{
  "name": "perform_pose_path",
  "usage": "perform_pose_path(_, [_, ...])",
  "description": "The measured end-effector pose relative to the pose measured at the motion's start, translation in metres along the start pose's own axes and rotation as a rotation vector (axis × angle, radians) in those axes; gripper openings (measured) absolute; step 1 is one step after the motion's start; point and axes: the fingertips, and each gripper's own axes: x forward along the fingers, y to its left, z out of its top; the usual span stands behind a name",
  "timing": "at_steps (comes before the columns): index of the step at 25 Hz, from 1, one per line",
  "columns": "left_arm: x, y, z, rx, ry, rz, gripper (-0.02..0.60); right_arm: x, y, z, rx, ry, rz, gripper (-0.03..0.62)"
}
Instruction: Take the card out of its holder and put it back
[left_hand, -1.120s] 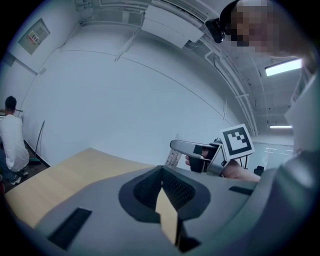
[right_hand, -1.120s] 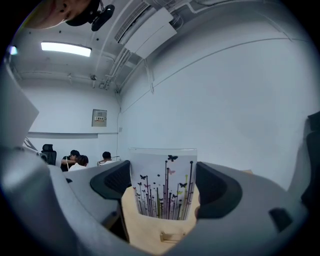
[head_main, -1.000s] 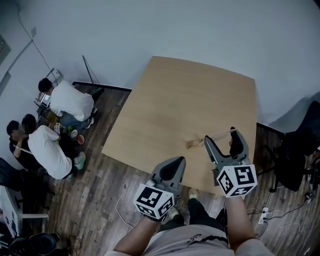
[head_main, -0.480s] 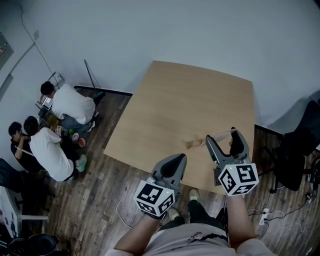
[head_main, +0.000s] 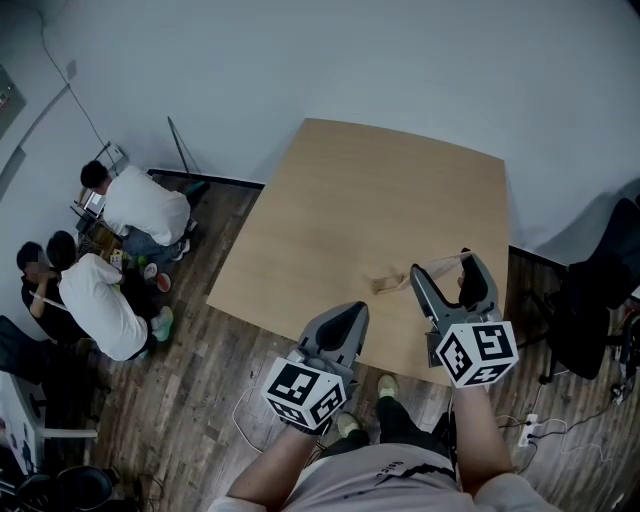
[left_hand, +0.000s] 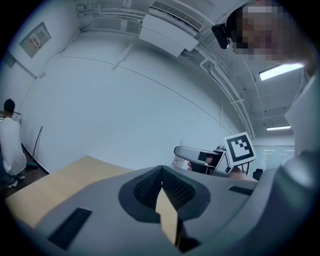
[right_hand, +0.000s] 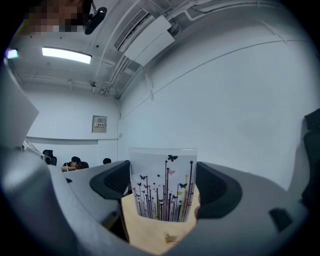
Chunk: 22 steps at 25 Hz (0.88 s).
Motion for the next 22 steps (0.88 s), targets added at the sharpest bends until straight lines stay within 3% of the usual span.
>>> perform_pose_path(12, [0.002, 0.014, -0.019, -0.009, 0.009, 0.031, 0.012, 0.009, -0.003, -0.017, 0.019, 0.017, 0.016, 0.426])
perform_pose_path(22, [0.016, 0.051, -0.076, -0.003, 0.037, 0.093, 0.012, 0.058, -0.035, -0.109, 0.084, 0.088, 0.019, 0.426])
